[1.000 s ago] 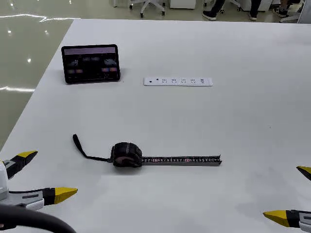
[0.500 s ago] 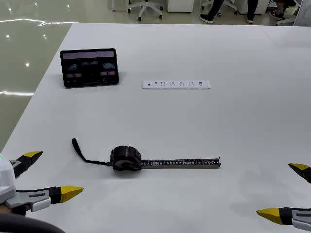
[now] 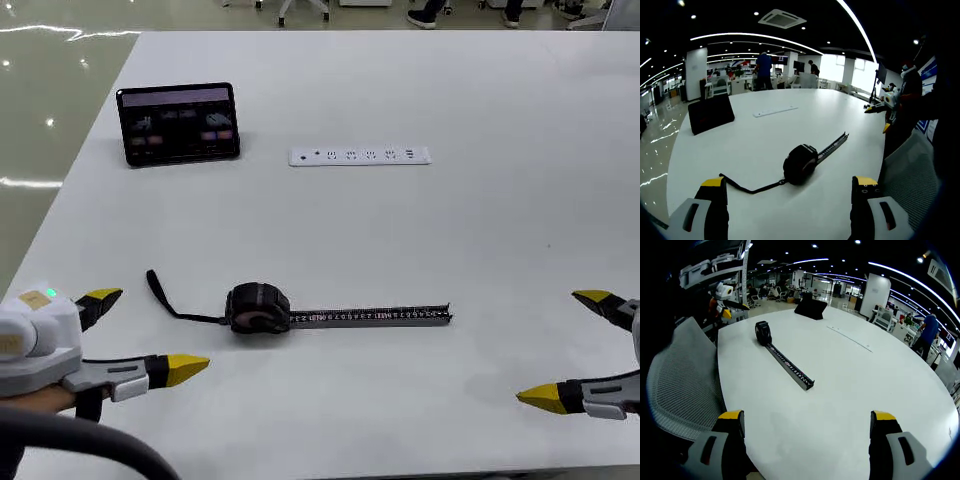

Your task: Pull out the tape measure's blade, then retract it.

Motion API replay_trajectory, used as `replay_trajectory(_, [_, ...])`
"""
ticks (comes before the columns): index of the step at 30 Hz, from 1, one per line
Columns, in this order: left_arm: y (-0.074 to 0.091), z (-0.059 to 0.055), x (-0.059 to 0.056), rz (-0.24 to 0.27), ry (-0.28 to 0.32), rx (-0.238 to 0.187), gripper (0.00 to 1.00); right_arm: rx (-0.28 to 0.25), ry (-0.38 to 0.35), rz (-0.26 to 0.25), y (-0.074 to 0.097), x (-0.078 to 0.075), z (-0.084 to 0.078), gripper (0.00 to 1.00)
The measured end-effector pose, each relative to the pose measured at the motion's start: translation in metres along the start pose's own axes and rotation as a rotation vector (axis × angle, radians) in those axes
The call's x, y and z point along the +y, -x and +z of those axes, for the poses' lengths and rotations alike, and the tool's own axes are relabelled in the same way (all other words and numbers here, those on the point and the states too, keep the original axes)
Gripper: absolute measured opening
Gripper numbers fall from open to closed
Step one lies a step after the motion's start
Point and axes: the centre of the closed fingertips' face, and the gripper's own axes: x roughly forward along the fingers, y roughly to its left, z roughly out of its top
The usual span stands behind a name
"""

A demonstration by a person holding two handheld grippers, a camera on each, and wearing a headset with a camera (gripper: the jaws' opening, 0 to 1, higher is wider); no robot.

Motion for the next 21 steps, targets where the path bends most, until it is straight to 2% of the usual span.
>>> replay_trajectory(7, [-0.032,0.014,-0.012,0.035,0.029,-0.008,1.0,0.009,0.044,0.06,-0.017,-0.009,0.021,1.0])
replay_trajectory(11, [-0.05,0.02,-0.013,0.085,0.022,-0.004,1.0,0.049,0.103,0.092,-0.03,-0.014,0.025,0.99])
replay_trajectory(13, [-0.057,0.02,-0.011,0.111,0.04,0.001,1.0,0.059,0.107,0.103,-0.037,-0.016,0.026,0.99])
replay_trajectory(14, [-0.062,0.021,-0.011,0.121,0.11,-0.018,1.0,0.068,0.11,0.121,-0.041,-0.016,0.026,0.99])
replay_trajectory(16, [-0.07,0.018,-0.01,0.138,0.187,-0.021,1.0,0.088,0.122,0.135,-0.049,-0.016,0.024,1.0])
replay_trajectory(21, [-0.08,0.013,-0.005,0.21,0.163,-0.017,1.0,0.105,0.158,0.172,-0.064,-0.014,0.027,0.99])
